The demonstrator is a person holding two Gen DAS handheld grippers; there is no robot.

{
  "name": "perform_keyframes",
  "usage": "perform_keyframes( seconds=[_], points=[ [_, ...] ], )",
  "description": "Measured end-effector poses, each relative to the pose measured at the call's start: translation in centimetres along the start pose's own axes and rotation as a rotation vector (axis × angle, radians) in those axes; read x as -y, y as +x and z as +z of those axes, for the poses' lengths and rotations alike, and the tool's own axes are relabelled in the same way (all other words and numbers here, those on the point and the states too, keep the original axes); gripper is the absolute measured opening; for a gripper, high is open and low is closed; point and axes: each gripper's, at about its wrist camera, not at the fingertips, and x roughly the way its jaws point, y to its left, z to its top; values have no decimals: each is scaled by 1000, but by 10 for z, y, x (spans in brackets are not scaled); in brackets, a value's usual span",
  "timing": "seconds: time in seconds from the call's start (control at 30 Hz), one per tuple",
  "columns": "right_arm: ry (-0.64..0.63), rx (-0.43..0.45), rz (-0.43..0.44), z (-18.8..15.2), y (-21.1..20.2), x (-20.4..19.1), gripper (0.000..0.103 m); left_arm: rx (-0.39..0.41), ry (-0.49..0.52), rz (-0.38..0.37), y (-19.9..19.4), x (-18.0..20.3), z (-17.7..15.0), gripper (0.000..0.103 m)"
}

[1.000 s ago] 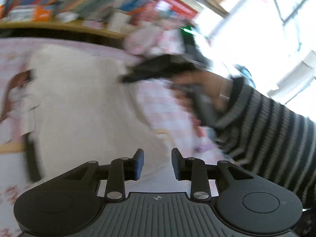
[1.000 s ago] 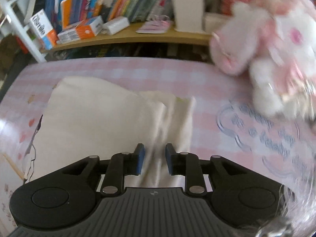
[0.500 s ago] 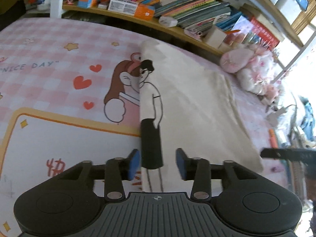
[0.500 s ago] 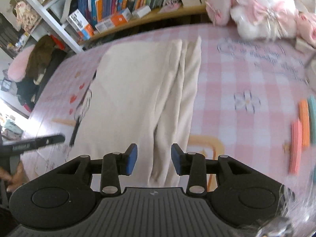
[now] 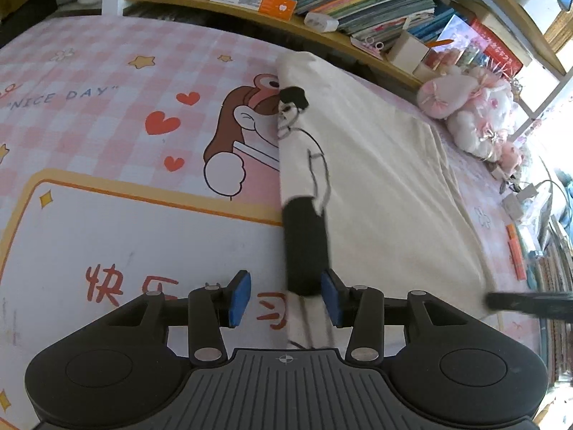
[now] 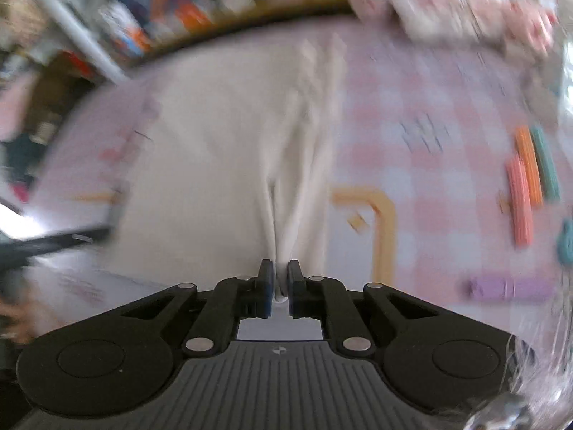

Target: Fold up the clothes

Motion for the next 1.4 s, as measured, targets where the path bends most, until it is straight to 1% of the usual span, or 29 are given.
perform_keyframes(
  seconds=[0.1,0.13,0.17,0.23,0.3,0.5,0.63,0.7,0.8,0.97,1.1,1.2,1.27,1.4],
  points=[
    [-5,16,-15,-1,-3,-1,15,17,-4,1,-7,-6,7,43],
    [-14,26,-22,-1,-6,-2,19,24,-11,-1,-10,-8,10,43],
    [-18,31,-23,-1,-7,-3,26,25,-18,-9,-11,-11,14,43],
    [-13,36,-19,0,-7,-3,28,17,-34,-34,-13,-17,22,43],
    [19,33,-22,1,0,-1,29,24,-45,-50,-12,-22,34,43],
    [88,63,-57,-4,3,-5,28,23,-12,-105,3,-26,69,43],
    [163,94,-81,-8,2,-4,28,-22,27,-139,19,-27,93,43],
    [161,115,-110,-11,3,-8,28,-44,47,-154,28,-28,105,43],
    [140,139,-158,-15,4,-18,27,-56,71,-171,42,-29,122,45],
    [144,159,-222,-20,8,-32,21,-57,50,-213,55,-38,142,46],
    [129,148,-287,-22,13,-50,20,-53,55,-236,64,-44,157,46],
    [153,134,-307,-24,15,-63,20,-52,64,-250,73,-46,169,47],
    [154,128,-321,-31,16,-74,20,-55,65,-256,78,-48,176,47],
    [112,113,-361,-49,19,-104,20,-71,65,-278,88,-50,181,47]
  ],
)
